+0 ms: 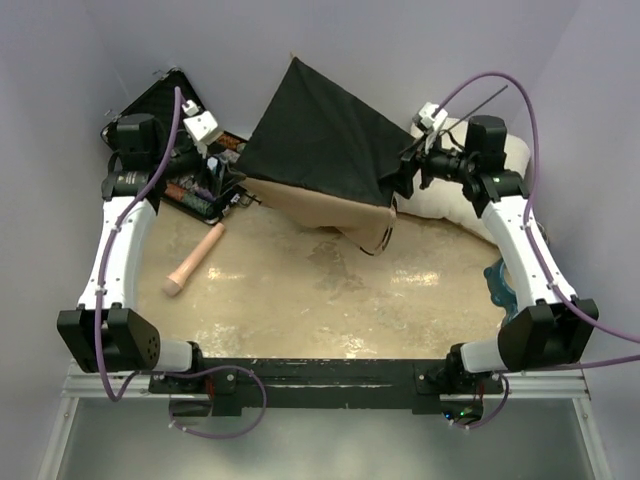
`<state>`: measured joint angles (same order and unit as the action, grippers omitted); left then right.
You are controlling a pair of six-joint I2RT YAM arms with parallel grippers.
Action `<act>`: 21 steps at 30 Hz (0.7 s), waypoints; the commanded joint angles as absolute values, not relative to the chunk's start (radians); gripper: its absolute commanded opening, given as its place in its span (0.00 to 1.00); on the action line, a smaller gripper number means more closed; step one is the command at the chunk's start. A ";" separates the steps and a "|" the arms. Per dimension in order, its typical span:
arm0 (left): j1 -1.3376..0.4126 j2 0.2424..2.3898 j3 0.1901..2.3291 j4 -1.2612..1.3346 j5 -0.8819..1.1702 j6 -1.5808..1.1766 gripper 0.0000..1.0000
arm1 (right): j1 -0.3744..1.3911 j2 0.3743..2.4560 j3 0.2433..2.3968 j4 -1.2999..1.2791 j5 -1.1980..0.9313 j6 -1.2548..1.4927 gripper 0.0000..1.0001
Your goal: Set up the pet tent
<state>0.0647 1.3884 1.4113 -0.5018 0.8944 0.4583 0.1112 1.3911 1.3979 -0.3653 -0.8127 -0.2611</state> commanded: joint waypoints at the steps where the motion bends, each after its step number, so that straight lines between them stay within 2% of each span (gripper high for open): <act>1: 0.064 1.390 1.456 -0.503 0.893 0.437 0.87 | 0.123 1.378 1.442 -0.612 -0.951 -0.506 0.83; 5: 0.009 1.416 1.496 -0.498 0.899 0.385 0.85 | 0.243 1.306 1.343 -0.539 -0.991 -0.453 0.83; 9: -0.109 1.420 1.508 -0.483 0.865 0.341 0.85 | 0.470 1.259 1.206 -0.121 -0.917 -0.185 0.86; 12: -0.120 1.439 1.532 -0.465 0.885 0.285 0.84 | 0.584 1.357 1.267 0.047 -0.891 -0.101 0.86; 15: -0.123 1.457 1.569 -0.554 0.858 0.350 0.83 | 0.606 1.462 1.406 0.069 -0.928 -0.054 0.87; 18: -0.120 1.427 1.574 -0.594 0.842 0.409 0.84 | 0.595 1.438 1.534 0.013 -0.907 -0.081 0.91; 21: -0.123 1.394 1.530 -0.594 0.865 0.452 0.85 | 0.519 1.364 1.554 -0.030 -0.856 -0.057 0.93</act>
